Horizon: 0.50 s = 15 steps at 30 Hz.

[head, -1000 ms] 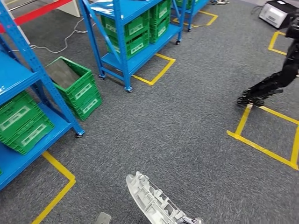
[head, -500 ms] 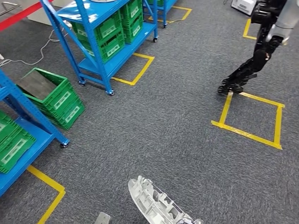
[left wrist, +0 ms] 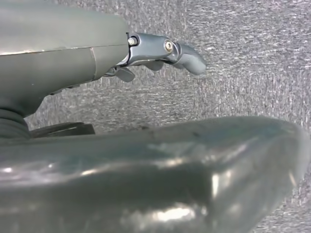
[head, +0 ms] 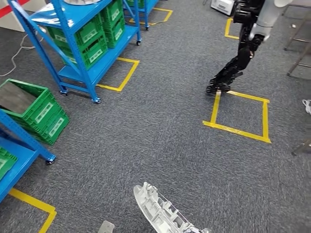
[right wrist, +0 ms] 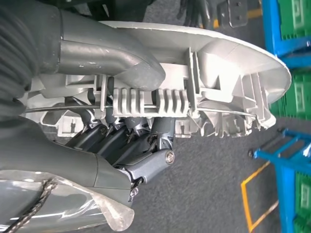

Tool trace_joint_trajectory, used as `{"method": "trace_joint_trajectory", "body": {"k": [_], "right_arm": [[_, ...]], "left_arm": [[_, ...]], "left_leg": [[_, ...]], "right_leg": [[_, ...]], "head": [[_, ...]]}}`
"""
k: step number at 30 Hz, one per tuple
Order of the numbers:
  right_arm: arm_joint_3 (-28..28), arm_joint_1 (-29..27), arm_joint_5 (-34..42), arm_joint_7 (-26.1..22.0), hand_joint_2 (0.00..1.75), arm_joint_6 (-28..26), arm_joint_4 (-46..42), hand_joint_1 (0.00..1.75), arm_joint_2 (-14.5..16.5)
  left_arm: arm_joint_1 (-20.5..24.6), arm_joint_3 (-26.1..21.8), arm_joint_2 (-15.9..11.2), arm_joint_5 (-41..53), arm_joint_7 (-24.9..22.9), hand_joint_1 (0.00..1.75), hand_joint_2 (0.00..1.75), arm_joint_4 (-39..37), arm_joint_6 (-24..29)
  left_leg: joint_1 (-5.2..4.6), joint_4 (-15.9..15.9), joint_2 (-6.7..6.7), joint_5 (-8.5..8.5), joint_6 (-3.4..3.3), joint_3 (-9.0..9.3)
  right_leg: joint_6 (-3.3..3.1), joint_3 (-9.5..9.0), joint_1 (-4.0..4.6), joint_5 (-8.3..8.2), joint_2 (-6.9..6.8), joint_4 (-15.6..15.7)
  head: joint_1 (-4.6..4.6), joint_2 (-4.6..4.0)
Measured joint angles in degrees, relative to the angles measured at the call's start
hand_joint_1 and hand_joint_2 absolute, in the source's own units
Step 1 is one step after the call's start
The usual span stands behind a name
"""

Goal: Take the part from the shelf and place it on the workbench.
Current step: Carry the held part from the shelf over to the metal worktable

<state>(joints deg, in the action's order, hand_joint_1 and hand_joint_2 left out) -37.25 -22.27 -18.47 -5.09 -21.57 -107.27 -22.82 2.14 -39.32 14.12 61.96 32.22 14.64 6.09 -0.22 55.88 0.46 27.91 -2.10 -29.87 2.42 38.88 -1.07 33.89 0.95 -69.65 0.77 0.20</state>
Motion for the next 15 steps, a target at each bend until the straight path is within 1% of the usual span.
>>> {"method": "trace_joint_trajectory", "body": {"k": [1, 2, 3, 4, 5, 6, 7, 8, 10, 11, 13, 14, 15], "right_arm": [[0.03, -0.02, -0.05, 0.08, 1.75, -0.01, 0.04, 1.75, 0.02], [0.04, -0.04, -0.09, 0.14, 1.75, -0.01, 0.07, 1.75, 0.04], [0.05, -0.05, -0.12, 0.18, 1.75, -0.01, 0.10, 1.75, 0.06], [0.05, -0.06, -0.13, 0.20, 1.75, -0.01, 0.11, 1.75, 0.07], [0.06, -0.02, -0.13, 0.21, 1.75, -0.01, 0.12, 1.75, 0.07], [0.07, 0.01, -0.14, 0.23, 1.75, -0.01, 0.13, 1.75, 0.07], [0.09, 0.02, -0.14, 0.24, 1.75, -0.01, 0.13, 1.75, 0.08], [0.10, 0.02, -0.15, 0.27, 1.75, -0.02, 0.14, 1.75, 0.09], [0.11, -0.13, -0.21, 0.39, 1.75, -0.07, 0.13, 1.75, 0.17], [0.11, -0.18, -0.25, 0.48, 1.75, -0.09, 0.12, 1.75, 0.22], [0.11, -0.24, -0.31, 0.58, 1.75, -0.11, 0.10, 1.75, 0.31], [0.11, -0.31, -0.28, 0.70, 1.75, -0.10, 0.10, 1.75, 0.35], [0.11, -0.42, -0.15, 0.82, 1.75, -0.04, 0.10, 1.75, 0.38]], "left_arm": [[-0.06, -0.01, 0.00, 0.01, 0.00, 0.00, 0.00, -0.01, 0.00], [-0.08, -0.02, 0.00, 0.02, 0.00, 0.00, 0.00, -0.01, 0.01], [-0.08, -0.02, 0.01, 0.04, 0.00, 0.00, 0.00, -0.02, 0.01], [-0.07, -0.02, 0.02, 0.07, 0.00, 0.00, 0.00, -0.02, 0.01], [-0.05, -0.02, 0.01, 0.09, 0.00, 0.00, 0.00, -0.02, 0.02], [-0.04, -0.02, 0.00, 0.11, 0.00, 0.00, 0.00, -0.02, 0.04], [-0.03, -0.02, -0.02, 0.14, 0.00, 0.00, 0.00, -0.02, 0.07], [-0.02, -0.02, -0.04, 0.16, 0.00, 0.00, 0.00, -0.02, 0.09], [-0.01, -0.02, -0.03, 0.27, 0.00, 0.00, 0.00, -0.02, 0.13], [0.01, -0.02, -0.02, 0.31, 0.00, 0.00, 0.00, -0.02, 0.14], [0.04, -0.02, 0.00, 0.35, 0.00, 0.00, 0.00, -0.02, 0.16], [0.03, -0.02, 0.01, 0.38, 0.00, 0.00, 0.00, -0.05, 0.15], [0.01, -0.02, 0.02, 0.45, -0.01, 0.00, 0.00, -0.11, 0.15]], "left_leg": [[-0.06, 0.02, 0.66, 0.03, -0.02, -0.03], [-0.09, 0.04, 1.28, 0.07, -0.01, -0.04], [-0.06, 0.09, 1.83, 0.13, 0.07, -0.01], [-0.01, 0.23, 2.32, 0.26, 0.25, 0.04], [-0.03, 0.46, 2.73, 0.46, 0.55, 0.07], [-0.11, 0.81, 3.07, 0.75, 0.91, 0.08], [-0.23, 1.10, 3.38, 0.98, 1.24, 0.06], [-0.35, 1.29, 3.67, 1.12, 1.53, 0.06], [-0.29, 1.40, 4.27, 1.16, 1.94, 0.15], [-0.22, 1.43, 4.47, 1.18, 2.11, 0.20], [-0.12, 1.51, 4.56, 1.35, 2.33, 0.19], [-0.03, 4.32, 3.49, 3.09, 2.50, -0.98], [0.06, 8.62, 2.37, 5.30, 2.64, -2.83]], "right_leg": [[0.21, 1.28, -0.09, 0.97, -0.30, -2.84], [0.40, 1.63, -0.19, 0.92, -0.49, -3.82], [0.57, 0.85, -0.30, -0.13, -0.72, -2.60], [0.73, -1.16, -0.42, -1.94, -1.28, 0.87], [0.86, -3.48, -0.44, -3.31, -2.35, 5.03], [0.74, -5.48, -0.44, -4.35, -3.13, 8.59], [0.43, -6.87, -0.38, -4.83, -3.70, 10.95], [0.00, -7.27, -0.24, -4.73, -3.81, 11.67], [-0.94, -7.17, -0.10, -4.97, -2.86, 11.57], [-1.19, -7.09, -0.08, -5.06, -2.57, 11.58], [-1.49, -7.14, -0.15, -5.21, -2.25, 11.69], [-1.73, -7.09, -0.13, -5.30, -1.88, 11.70], [-1.99, -7.00, -0.06, -5.39, -1.29, 11.70]], "head": [[-0.02, 0.00], [-0.01, 0.00], [-0.01, 0.00], [0.00, 0.00], [0.03, 0.00], [0.04, 0.00], [-0.03, 0.00], [-0.09, 0.00], [-0.23, 0.00], [-0.21, 0.00], [-0.20, 0.00], [-0.27, 0.00], [-0.34, 0.00]]}}
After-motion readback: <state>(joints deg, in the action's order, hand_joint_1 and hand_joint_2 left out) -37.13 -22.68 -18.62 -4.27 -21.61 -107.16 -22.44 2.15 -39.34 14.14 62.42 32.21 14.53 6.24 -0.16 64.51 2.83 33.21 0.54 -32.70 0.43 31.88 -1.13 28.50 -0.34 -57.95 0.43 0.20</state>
